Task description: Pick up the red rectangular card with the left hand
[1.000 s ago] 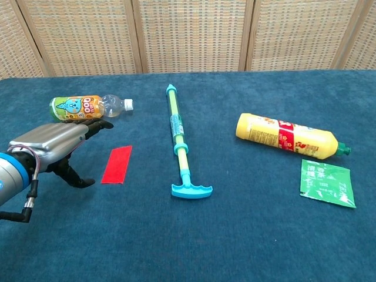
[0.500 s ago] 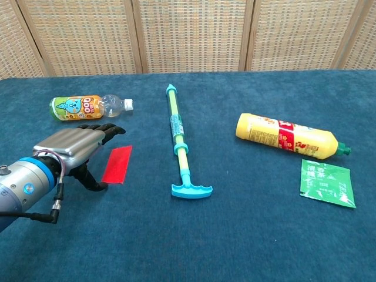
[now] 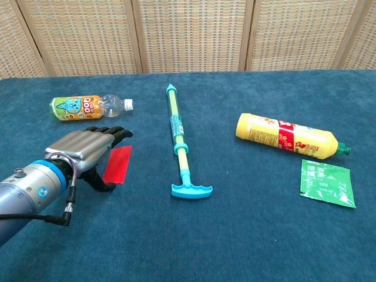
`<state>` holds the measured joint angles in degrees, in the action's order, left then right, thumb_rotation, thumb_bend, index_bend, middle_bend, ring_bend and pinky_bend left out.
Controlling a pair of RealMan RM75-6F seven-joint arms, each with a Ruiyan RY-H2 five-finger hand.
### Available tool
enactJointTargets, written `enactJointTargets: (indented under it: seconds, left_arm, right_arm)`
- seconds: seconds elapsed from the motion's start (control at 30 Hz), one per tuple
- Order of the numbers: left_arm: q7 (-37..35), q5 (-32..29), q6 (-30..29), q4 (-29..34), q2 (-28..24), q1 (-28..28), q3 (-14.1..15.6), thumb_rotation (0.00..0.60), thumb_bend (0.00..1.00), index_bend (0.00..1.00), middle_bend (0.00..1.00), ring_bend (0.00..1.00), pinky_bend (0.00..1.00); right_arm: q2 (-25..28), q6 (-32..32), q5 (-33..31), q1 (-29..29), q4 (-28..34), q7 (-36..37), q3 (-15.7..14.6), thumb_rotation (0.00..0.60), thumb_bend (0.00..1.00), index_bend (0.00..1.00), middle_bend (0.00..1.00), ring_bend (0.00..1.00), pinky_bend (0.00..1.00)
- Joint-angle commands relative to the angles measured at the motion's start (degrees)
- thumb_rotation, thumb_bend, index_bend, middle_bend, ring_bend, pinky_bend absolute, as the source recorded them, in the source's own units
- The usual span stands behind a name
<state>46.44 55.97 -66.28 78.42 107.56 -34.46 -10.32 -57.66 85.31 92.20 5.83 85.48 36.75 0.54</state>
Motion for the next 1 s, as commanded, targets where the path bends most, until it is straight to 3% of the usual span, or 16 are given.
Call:
enactJointTargets:
  seconds: [0.03, 0.17, 0.4, 1.0]
  left_arm:
    - [0.02, 0.00, -0.03, -0.99, 0.49, -0.41, -0.13, 0.600, 0.30, 0.00, 0.00, 0.00, 0.00]
    - [-0.23, 1.01, -0.42, -4.67, 1.80, -1.32, -0.40, 0.600, 0.39, 0.00, 0.00, 0.00, 0.00]
    - [-1.51, 1.57, -1.12, -5.45, 1.77, -1.03, -0.40, 0.600, 0.58, 0.00, 0.00, 0.00, 0.00]
    - [-4.57, 2.14, -1.36, -1.73, -1.48, 0.55, 0.53, 0.600, 0.58, 0.00, 0.00, 0.00, 0.00]
  right_arm:
    - [-0.01, 0.00, 0.08, 0.01, -0.01, 0.01, -0.05, 0.600, 0.00, 0.00, 0.00, 0.00, 0.00]
    - [0.04, 0.62, 0.31, -0.18, 0.15, -0.12, -0.04, 0.600, 0.00, 0.00, 0.00, 0.00, 0.00]
    - [0.10, 0.92, 0.79, -0.27, 0.35, -0.39, -0.27, 0.600, 0.00, 0.00, 0.00, 0.00, 0.00]
    - [0.15, 1.29, 1.00, -0.35, 0.83, -1.26, -0.41, 0.600, 0.00, 0.00, 0.00, 0.00, 0.00]
